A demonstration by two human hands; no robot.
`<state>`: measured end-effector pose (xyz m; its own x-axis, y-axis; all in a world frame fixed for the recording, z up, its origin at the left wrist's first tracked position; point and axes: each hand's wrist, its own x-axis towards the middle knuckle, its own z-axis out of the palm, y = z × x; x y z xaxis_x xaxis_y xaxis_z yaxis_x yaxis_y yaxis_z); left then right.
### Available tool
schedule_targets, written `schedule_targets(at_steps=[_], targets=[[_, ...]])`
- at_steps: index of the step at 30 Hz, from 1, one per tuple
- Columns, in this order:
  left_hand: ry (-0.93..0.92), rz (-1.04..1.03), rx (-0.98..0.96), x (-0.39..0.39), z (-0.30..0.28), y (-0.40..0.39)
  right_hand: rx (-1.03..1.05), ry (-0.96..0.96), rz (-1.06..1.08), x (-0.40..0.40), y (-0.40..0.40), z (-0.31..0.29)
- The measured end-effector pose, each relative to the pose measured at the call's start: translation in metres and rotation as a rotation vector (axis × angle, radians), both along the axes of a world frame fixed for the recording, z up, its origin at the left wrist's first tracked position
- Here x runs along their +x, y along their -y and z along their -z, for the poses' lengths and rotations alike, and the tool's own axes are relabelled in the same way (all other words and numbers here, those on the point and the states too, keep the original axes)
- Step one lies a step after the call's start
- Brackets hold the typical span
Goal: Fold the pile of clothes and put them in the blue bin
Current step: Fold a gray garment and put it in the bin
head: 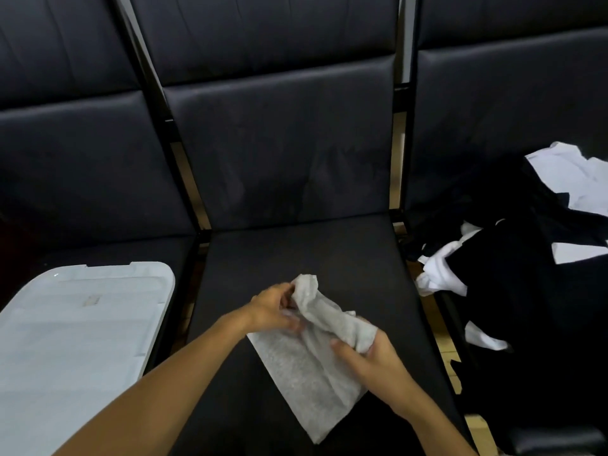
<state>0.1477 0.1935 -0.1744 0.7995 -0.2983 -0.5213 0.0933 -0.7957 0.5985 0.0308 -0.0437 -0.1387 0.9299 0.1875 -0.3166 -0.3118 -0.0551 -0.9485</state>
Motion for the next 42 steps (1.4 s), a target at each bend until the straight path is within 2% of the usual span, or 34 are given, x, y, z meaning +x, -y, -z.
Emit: schedule_targets(at_steps=[1, 3, 8, 12, 14, 17, 20, 23, 25, 26, 28, 29, 31, 34, 36, 38, 39, 42], targets=[[0.037, 0.034, 0.089, 0.001, 0.002, 0.003, 0.009, 0.019, -0.023, -0.002, -0.002, -0.004], [0.047, 0.088, 0.144, 0.007, -0.003, 0.011, 0.006, 0.045, -0.053, -0.006, -0.006, -0.016], [-0.154, 0.025, -0.128, 0.001, -0.036, 0.001, -0.036, 0.031, -0.145, -0.009, -0.014, -0.043], [-0.285, 0.006, -0.300, -0.024, -0.087, -0.050, 0.001, 0.049, -0.250, -0.015, -0.026, -0.060], [-0.423, 0.011, -0.423, -0.038, -0.104, -0.087, 0.025, 0.053, -0.242, -0.023, -0.037, -0.058], [-0.553, -0.148, -0.526, -0.054, -0.113, -0.126, 0.027, 0.056, -0.182, -0.035, -0.055, -0.052], [-0.474, -0.275, -0.625, -0.054, -0.105, -0.123, 0.021, 0.050, -0.132, -0.038, -0.064, -0.051], [-0.277, -0.500, -0.892, -0.040, -0.096, -0.091, 0.071, 0.006, -0.010, -0.033, -0.056, -0.048], [-0.142, -0.643, -0.971, -0.028, -0.085, -0.063, 0.019, 0.053, 0.138, -0.023, -0.040, -0.041], [-0.080, -0.680, -0.929, -0.023, -0.079, -0.050, -0.067, 0.099, 0.181, -0.016, -0.029, -0.033], [0.046, -0.630, -0.587, -0.015, -0.057, -0.030, -0.307, 0.093, 0.166, -0.004, -0.006, -0.011], [0.073, -0.530, -0.365, -0.014, -0.046, -0.025, -0.455, 0.040, 0.095, 0.000, 0.004, 0.000], [0.012, -0.294, -0.017, -0.012, -0.024, -0.020, -0.718, -0.035, -0.034, 0.006, 0.021, 0.025], [0.052, -0.165, 0.284, -0.003, -0.011, -0.010, -0.810, -0.033, 0.008, 0.013, 0.020, 0.041], [0.104, -0.120, 0.368, 0.006, -0.010, 0.003, -0.883, -0.018, 0.003, 0.017, 0.012, 0.049], [0.028, -0.176, 0.276, 0.016, -0.012, 0.014, -0.930, -0.030, -0.043, 0.019, 0.006, 0.052], [-0.019, -0.199, 0.232, 0.020, -0.012, 0.017, -0.900, -0.038, -0.067, 0.019, 0.005, 0.053], [-0.091, -0.090, 0.195, 0.023, -0.025, 0.024, -0.815, 0.012, -0.146, 0.017, 0.007, 0.049]])
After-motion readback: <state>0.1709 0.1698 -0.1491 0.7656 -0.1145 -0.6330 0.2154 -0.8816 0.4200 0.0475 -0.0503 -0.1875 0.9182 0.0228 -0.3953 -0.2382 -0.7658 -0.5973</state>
